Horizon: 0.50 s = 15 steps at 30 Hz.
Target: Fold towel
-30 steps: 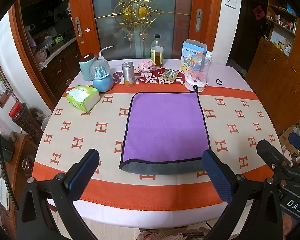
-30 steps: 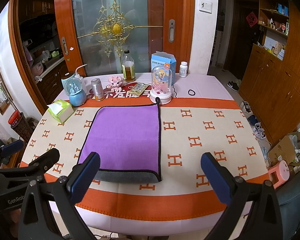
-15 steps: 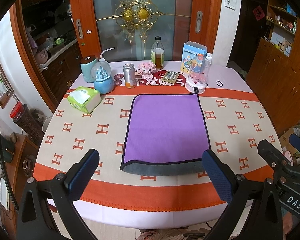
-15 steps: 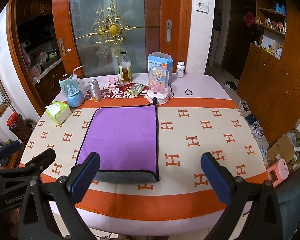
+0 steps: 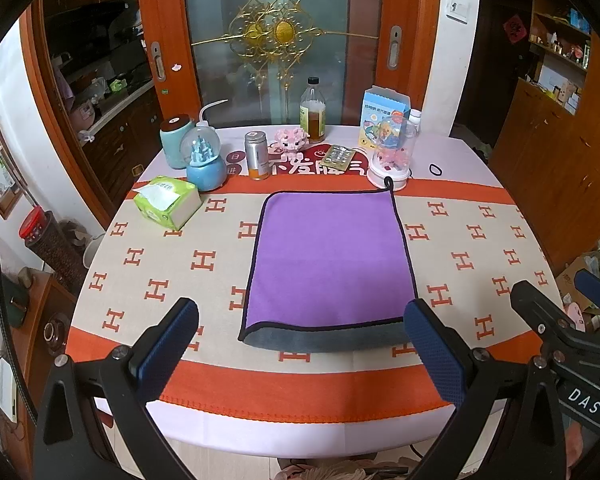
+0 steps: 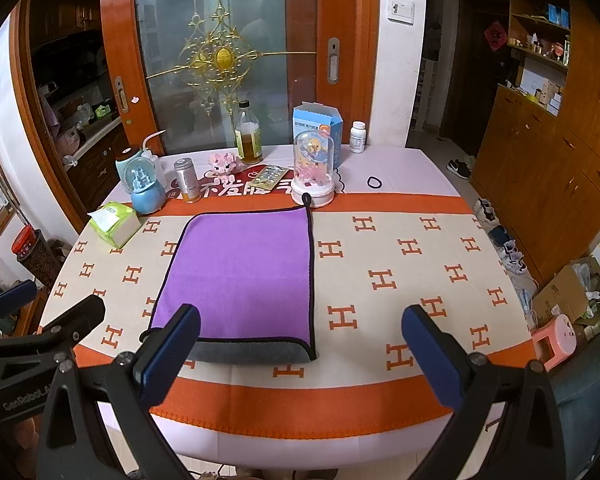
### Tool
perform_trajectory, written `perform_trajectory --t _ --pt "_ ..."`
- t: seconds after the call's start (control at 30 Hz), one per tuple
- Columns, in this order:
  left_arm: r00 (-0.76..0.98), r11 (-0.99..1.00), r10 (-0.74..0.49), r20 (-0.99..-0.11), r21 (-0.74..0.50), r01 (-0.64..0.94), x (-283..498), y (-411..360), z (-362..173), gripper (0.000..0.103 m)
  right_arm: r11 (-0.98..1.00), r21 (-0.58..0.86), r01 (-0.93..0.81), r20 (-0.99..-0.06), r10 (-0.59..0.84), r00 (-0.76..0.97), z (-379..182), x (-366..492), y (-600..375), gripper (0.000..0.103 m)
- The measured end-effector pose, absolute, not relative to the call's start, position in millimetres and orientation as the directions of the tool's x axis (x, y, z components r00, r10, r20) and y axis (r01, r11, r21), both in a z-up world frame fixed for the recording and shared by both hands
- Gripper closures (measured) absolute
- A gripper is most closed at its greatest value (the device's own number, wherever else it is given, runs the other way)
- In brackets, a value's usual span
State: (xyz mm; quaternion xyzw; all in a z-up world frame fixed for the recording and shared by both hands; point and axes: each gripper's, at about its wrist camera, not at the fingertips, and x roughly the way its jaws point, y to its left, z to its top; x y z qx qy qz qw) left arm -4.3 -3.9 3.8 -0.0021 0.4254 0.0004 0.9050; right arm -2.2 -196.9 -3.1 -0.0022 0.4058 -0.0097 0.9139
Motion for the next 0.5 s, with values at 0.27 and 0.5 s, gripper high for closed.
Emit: perform_trajectory --t 0.27,0.5 --pt "0.639 1.0 -0.002 -0.769 -0.003 -0.002 -5.0 -5.8 4.8 0.001 1.0 -0.014 0.017 -0.741 -0.021 0.671 -1.8 -3.7 -199.1 0.002" --pt "0.639 1.0 -0.001 -0.769 -0.003 -0.001 -4.9 -5.3 4.9 0.001 1.0 -0.013 0.016 -0.741 -0.021 0.671 -1.6 -4.1 -198.5 0.002"
